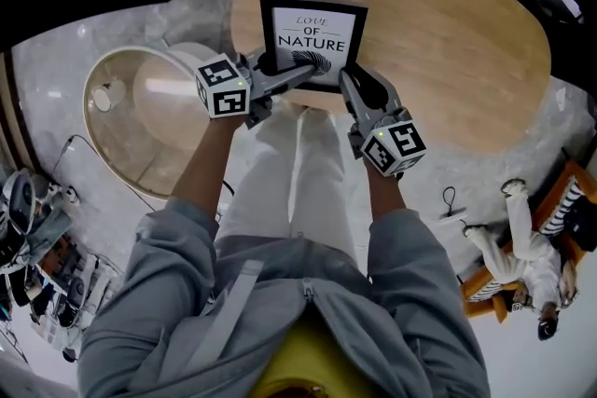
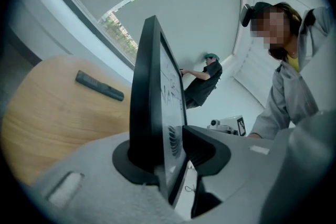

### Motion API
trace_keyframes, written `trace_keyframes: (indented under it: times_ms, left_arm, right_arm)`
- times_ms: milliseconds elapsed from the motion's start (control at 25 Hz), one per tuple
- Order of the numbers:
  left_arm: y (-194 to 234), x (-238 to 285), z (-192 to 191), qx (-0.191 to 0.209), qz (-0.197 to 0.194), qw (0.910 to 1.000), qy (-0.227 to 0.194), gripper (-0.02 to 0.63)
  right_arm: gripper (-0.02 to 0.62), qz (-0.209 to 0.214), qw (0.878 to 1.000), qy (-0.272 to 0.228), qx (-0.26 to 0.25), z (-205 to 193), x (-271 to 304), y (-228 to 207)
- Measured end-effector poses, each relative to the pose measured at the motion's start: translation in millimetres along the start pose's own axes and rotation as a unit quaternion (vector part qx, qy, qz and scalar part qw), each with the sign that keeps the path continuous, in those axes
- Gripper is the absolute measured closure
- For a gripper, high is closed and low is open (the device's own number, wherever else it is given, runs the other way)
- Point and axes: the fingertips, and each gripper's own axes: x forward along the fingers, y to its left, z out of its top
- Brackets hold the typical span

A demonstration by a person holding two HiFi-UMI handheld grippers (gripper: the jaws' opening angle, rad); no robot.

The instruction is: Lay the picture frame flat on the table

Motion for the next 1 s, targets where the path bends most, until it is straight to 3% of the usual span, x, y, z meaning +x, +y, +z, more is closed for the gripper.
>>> trace_keyframes:
  times_ms: [80,320,480,760,1000]
  left_arm:
    - [11.3,-0.5,-2.4,-0.016,0.035,0.9992,-0.011,0.462]
    - [36.2,-4.8,-22.2,-0.066,0.106,0.992,-0.018,0.376]
    - [45.2,-14.0,-24.9,-0.076,0.152,0.9851,-0.029,0.356]
    - [68.8,-21.7,-15.9,-0.095,0.193,0.975,-0.055,0.36]
    - [73.7,-26.5,-18.0,-0.099,0.225,0.9677,-0.056,0.407]
  right_arm:
    - [0.522,-0.009,1.0,0.002,0.007,-3.2,-0.3,-2.4]
    - [0.522,-0.034,0.999,0.005,0.026,-17.1,3.0,-10.1]
    - [0.522,-0.053,0.998,0.004,0.044,-24.3,1.9,-13.5]
    - [0.522,-0.087,0.991,-0.012,0.105,-36.4,9.3,-29.5]
    - [0.522,-0.093,0.989,-0.015,0.114,-38.2,8.9,-31.0]
